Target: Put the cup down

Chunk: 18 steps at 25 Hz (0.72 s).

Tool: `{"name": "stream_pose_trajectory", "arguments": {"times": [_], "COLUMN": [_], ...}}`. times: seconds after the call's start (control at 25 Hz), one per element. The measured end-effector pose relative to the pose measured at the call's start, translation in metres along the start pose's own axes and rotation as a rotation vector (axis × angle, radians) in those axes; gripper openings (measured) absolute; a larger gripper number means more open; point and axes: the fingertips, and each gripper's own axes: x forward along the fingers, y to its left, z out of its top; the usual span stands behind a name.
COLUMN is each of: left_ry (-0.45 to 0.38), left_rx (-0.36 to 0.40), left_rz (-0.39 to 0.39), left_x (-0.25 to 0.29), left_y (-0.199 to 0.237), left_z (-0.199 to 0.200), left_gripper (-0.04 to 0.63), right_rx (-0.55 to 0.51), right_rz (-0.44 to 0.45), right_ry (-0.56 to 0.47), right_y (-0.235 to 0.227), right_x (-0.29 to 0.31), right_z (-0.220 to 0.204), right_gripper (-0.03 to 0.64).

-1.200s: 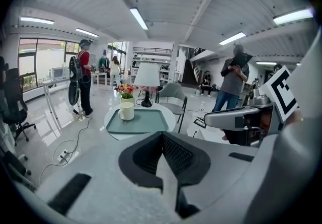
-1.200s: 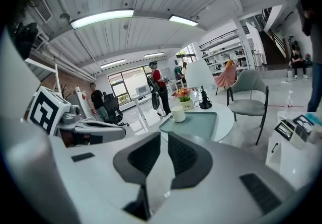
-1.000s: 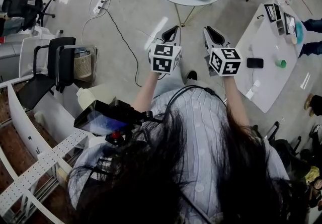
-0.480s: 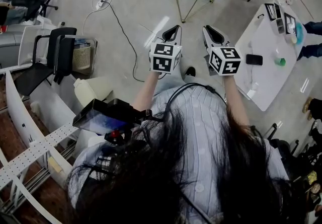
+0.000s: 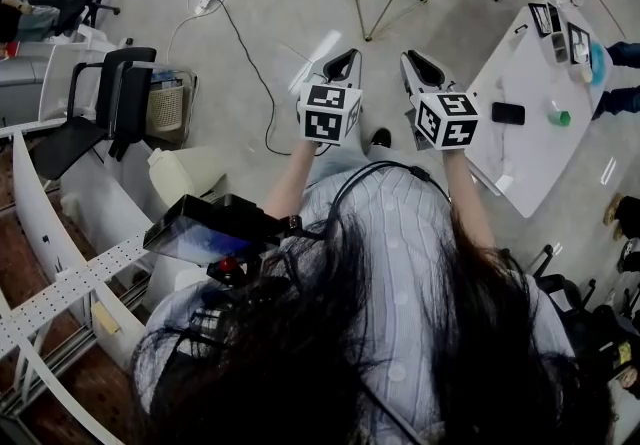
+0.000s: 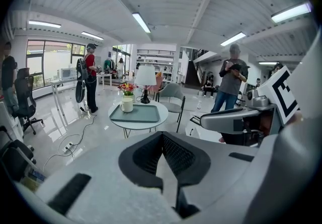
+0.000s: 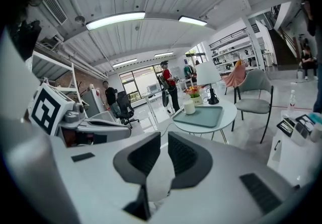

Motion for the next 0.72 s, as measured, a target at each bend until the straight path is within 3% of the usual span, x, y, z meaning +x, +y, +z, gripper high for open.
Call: {"name": "stream_pose_trajectory", "arguments": {"times": [0.72], "left_ry": [0.01], "left_rx": [-0.011], "left_rz": [0.007], "left_x": [-0.0005], "left_y": [-0.0003], "left_z": [-0.0054], "left_gripper": [0.015], "right_rx": [-0.018], "right_rz": [0.023], "right_ry": [0.003], "right_y": [0.0068], "right_x": [0.0018], "right_z": [0.0031], "right_gripper": [0.063]}}
